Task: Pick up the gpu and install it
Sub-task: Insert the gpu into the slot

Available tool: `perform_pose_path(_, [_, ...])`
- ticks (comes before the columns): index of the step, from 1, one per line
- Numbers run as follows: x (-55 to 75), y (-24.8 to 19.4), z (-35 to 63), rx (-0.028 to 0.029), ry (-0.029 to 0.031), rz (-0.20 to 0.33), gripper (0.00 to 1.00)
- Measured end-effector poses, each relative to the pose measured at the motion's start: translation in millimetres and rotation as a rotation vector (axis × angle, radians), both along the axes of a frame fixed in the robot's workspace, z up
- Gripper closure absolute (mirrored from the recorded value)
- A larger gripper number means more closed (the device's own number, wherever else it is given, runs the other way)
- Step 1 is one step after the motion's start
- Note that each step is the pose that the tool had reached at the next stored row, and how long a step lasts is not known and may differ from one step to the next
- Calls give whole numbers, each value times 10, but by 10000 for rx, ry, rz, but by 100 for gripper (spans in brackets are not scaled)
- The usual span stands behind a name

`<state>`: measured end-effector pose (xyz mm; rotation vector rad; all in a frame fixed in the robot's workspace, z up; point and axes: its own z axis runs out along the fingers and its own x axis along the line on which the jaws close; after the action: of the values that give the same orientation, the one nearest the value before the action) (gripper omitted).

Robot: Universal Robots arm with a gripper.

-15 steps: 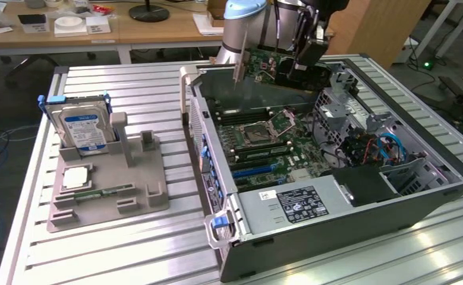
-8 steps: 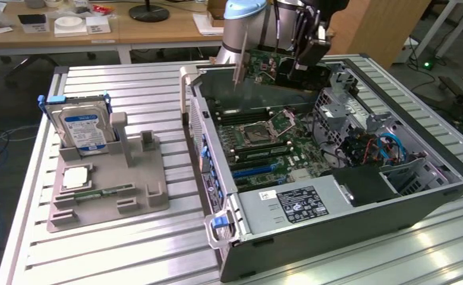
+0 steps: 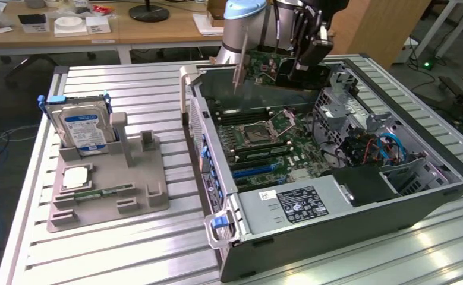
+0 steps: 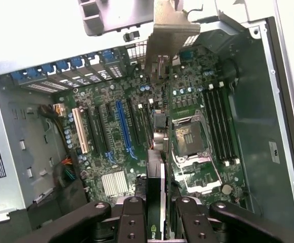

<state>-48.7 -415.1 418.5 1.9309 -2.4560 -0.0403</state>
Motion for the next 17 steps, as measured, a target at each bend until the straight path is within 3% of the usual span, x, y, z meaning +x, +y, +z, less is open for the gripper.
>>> perform_pose_path(10, [0, -3, -2, -2, -10, 879, 73])
perform_pose_path(14, [-1, -16, -12, -7, -162, 1164, 73])
perform_pose_path(17, [-1, -16, -29, -9, -241, 1583, 73])
